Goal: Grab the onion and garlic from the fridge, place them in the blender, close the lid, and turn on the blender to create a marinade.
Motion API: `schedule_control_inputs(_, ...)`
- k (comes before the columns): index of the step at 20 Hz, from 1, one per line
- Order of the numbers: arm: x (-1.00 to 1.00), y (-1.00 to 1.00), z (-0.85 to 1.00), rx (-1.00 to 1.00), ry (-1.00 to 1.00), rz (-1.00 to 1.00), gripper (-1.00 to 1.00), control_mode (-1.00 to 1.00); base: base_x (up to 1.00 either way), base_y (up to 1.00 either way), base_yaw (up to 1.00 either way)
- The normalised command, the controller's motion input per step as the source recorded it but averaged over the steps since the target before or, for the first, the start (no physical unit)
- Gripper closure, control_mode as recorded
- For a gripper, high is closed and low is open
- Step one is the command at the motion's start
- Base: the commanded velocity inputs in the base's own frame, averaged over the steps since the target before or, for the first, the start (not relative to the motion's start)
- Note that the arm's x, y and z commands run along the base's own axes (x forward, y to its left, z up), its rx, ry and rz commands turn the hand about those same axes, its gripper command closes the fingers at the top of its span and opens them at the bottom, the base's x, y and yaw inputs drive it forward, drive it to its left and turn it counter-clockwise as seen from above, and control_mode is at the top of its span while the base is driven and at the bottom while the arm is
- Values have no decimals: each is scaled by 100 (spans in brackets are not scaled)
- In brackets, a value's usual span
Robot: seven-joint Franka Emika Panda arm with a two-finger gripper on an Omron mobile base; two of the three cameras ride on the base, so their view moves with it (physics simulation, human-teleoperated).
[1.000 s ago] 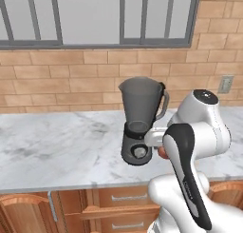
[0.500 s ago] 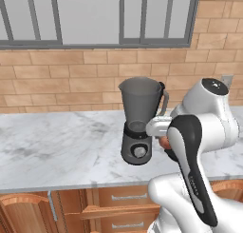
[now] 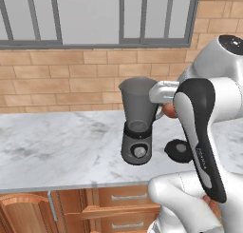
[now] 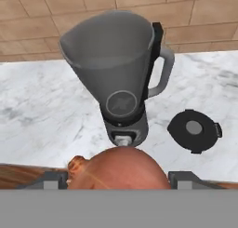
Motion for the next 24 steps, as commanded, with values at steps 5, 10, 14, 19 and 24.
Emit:
schedule_control_inputs(5, 26, 0, 69, -2, -5, -10, 100, -100, 0, 0, 0)
schedule_control_inputs(10, 99, 0, -10, 0, 5, -7, 100, -100, 0, 0, 0)
schedule_control_inputs(14, 100, 0, -34, 0, 15, -1, 100, -100, 0, 0, 0)
schedule_control_inputs(19, 100, 1, -49, 0, 15, 0, 100, -100, 0, 0, 0)
schedule_control_inputs(24, 97, 9, -27, 0, 19, 0, 100, -100, 0, 0, 0)
